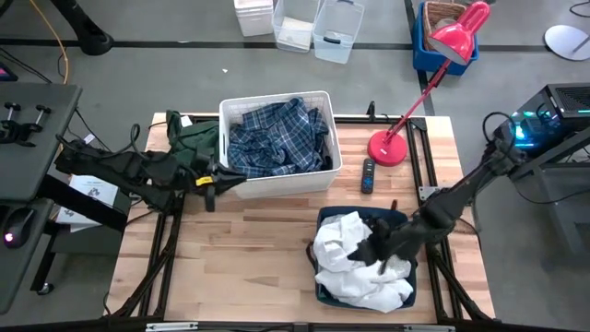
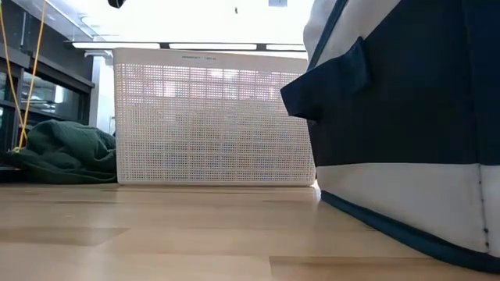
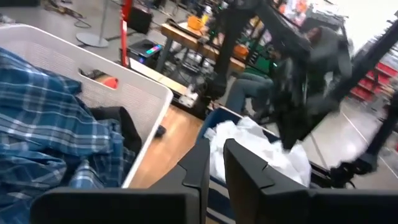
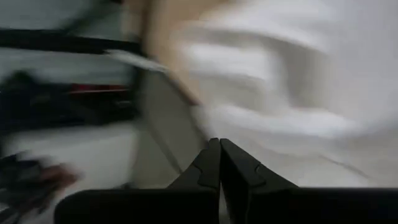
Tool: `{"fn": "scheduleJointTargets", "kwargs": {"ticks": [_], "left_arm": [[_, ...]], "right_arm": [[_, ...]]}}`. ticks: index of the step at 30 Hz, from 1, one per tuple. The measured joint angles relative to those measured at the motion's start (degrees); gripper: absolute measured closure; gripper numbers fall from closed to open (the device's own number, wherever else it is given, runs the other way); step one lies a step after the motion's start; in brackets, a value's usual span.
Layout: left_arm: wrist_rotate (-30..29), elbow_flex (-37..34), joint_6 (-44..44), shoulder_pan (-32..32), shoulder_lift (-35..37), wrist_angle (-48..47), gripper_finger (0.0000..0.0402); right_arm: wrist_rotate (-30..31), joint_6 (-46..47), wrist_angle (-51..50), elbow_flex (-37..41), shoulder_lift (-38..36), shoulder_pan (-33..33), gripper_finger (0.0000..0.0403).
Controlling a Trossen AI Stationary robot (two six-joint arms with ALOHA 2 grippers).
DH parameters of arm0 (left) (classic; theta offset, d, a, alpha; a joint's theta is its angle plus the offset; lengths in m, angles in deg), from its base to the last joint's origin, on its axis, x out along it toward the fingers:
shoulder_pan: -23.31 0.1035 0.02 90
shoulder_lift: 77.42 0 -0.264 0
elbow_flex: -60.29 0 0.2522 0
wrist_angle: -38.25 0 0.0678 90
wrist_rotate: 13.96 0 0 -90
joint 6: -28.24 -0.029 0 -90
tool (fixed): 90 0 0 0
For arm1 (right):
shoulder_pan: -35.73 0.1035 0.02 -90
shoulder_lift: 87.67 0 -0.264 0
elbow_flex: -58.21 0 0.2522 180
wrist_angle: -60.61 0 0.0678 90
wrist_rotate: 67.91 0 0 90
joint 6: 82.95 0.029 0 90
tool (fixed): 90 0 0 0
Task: Sort clothes
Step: Put the white shirt into the blue laundry bin, then put the green polo into the white laundry bin
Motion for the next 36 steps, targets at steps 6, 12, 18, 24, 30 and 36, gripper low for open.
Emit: {"fn": "scheduleJointTargets", "kwargs": {"ticks": [6, 12, 18, 24, 30, 36], "left_arm": [[0.33, 0.0, -2.09, 0.0, 0.14, -0.16, 0.0352], [-2.37, 0.0, -5.68, 0.26, -0.28, 2.5, 0.032], [-1.9, 0.0, -8.0, 0.42, -1.27, 11.55, 0.026], [-1.85, 0.0, -7.98, 0.31, -1.64, 15.49, 0.023], [-1.84, 0.0, -8.0, 0.31, -1.63, 16.09, 0.0229], [-2.23, 0.0, -9.75, 0.37, -1.54, 15.98, 0.0229]], "right_arm": [[20.64, -20.45, 13.14, -0.26, -6.08, -4.36, 0.0403], [16.37, -34.62, 18.98, -0.22, -4.39, -26.2, 0.0403], [3.84, -43.85, 39.83, -0.24, 4.58, -42.88, 0.0403], [-4.53, -38.43, 41.65, -0.17, 12.89, -46.54, 0.0403], [-8.31, -37.69, 34.86, -0.22, 13.16, -45.23, 0.0403], [-7.78, -37.83, 13.27, -0.31, 5.71, -43.46, 0.0403]]}}
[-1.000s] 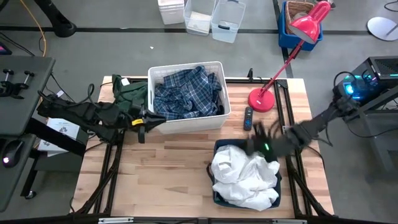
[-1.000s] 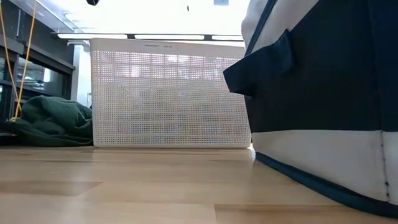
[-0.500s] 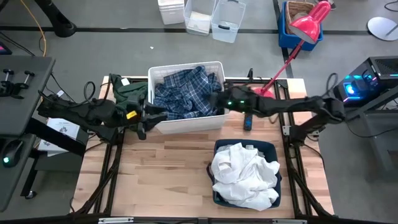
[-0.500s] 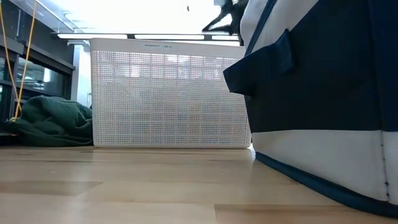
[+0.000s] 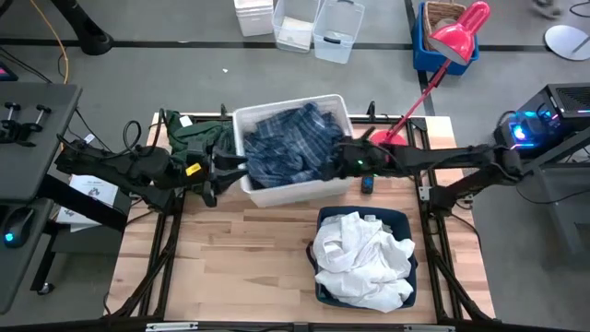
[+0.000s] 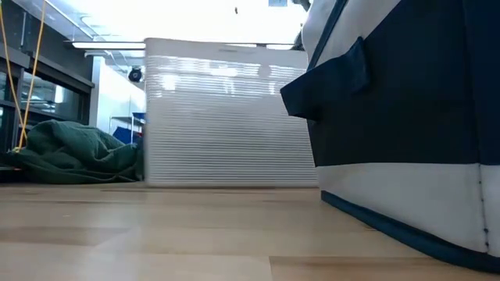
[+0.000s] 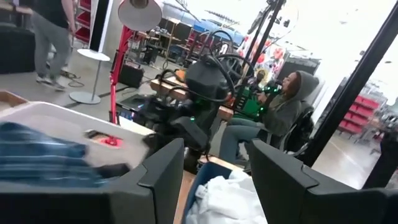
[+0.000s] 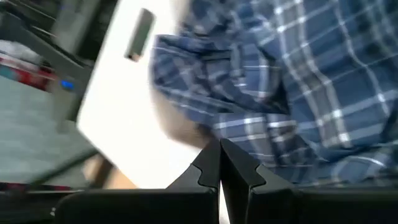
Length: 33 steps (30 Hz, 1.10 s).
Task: Sort clothes
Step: Put the green polo into the white laundry bin
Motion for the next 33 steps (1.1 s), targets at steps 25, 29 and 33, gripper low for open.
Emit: {"fn": "scheduleJointTargets", "kwargs": {"ticks": [25, 29, 33], "left_arm": [[8.28, 11.56, 7.96, 45.93, -20.32, -56.21, 0.0229], [7.63, 11.54, 10.47, 52.7, -26.13, -61.96, 0.0229], [7.65, 11.45, 9.76, 57.59, -31.23, -62.88, 0.0229]], "right_arm": [[24.51, -2.46, -7.53, 0.07, -25.69, 15.55, 0.0403], [24.12, -2.56, -7.88, 0.07, -23.88, 16.61, 0.0403], [24.02, -2.47, -8.38, 0.07, -22.28, 17.46, 0.0403]]}}
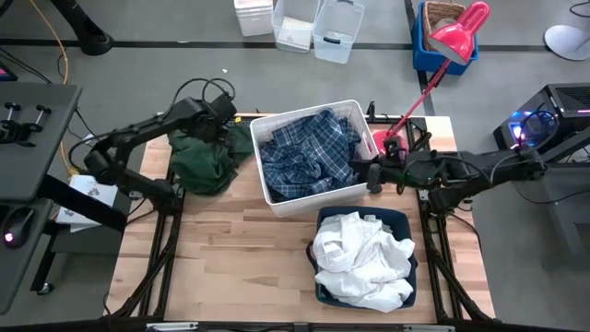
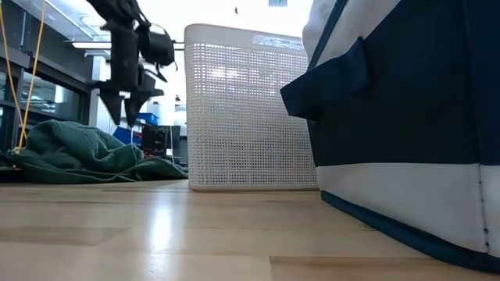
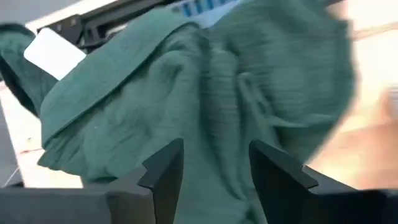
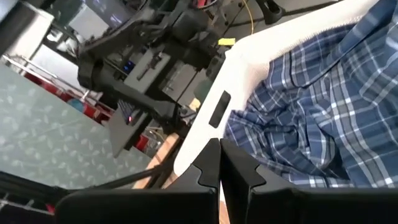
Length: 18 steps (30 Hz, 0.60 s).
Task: Sort clothes
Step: Put the green polo into the white laundry bin
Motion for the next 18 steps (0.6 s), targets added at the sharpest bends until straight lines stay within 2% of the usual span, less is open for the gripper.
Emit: {"fn": "scheduleJointTargets", "kwargs": {"ticks": [8, 18], "left_arm": [[0.97, -2.35, -2.17, 5.26, -8.72, -2.76, 0.0229], [2.48, -10.89, -3.63, 7.58, -19.57, 4.77, 0.0229]], "right_arm": [[-1.2, 0.44, -0.73, 0.0, 0.95, 1.41, 0.0403], [-1.17, 1.95, -1.2, 0.0, 0.95, 1.45, 0.0403]]}}
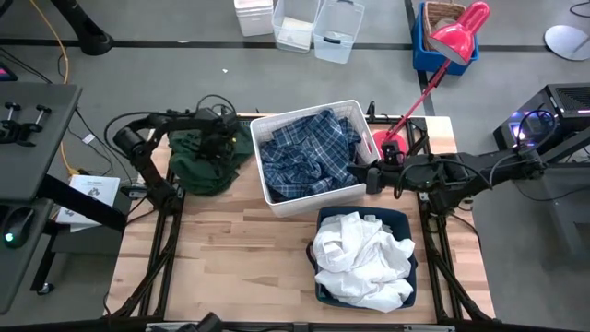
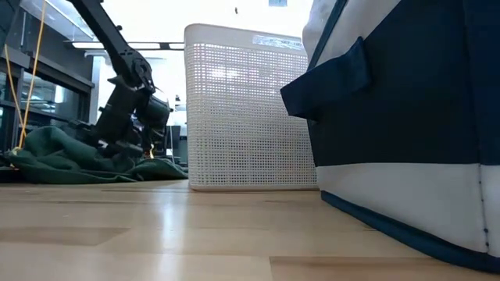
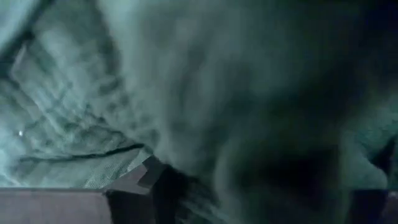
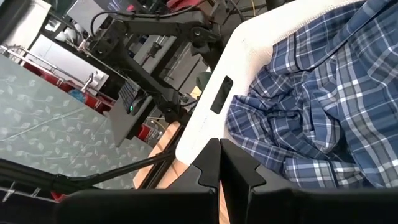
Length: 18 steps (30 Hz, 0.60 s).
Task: Sort clothes
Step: Put the green polo into the white laundry bin
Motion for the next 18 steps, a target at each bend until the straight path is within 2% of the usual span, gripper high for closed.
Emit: {"fn": "scheduleJointTargets", "kwargs": {"ticks": [4, 7, 9, 12, 15, 18], "left_arm": [[-4.89, -0.11, -1.44, -3.14, -3.0, 0.52, 0.0229], [-3.54, -0.16, -7.72, -4.04, -3.26, 1.67, 0.0245], [-2.98, -0.07, -8.22, -4.46, -3.45, 1.65, 0.0281], [-1.01, -0.1, -8.73, -4.8, -3.11, 1.48, 0.037], [-0.04, -0.23, -9.36, -4.96, -0.82, 1.62, 0.0383], [2.57, -0.16, -10.85, -4.77, 4.51, 0.95, 0.0394]], "right_arm": [[0.01, 0.96, 0.02, 0.0, 0.0, 0.0, 0.0402], [0.01, 1.12, 0.04, 0.0, -0.02, 0.0, 0.0402], [0.03, 1.16, 0.08, 0.0, -0.02, 0.0, 0.0402], [0.91, 1.17, 0.06, 0.0, -0.02, 0.0, 0.0402], [1.41, 1.07, 0.1, 0.0, -0.02, 0.0, 0.0402], [1.41, 0.97, 0.08, 0.0, -0.02, 0.0, 0.0402]]}}
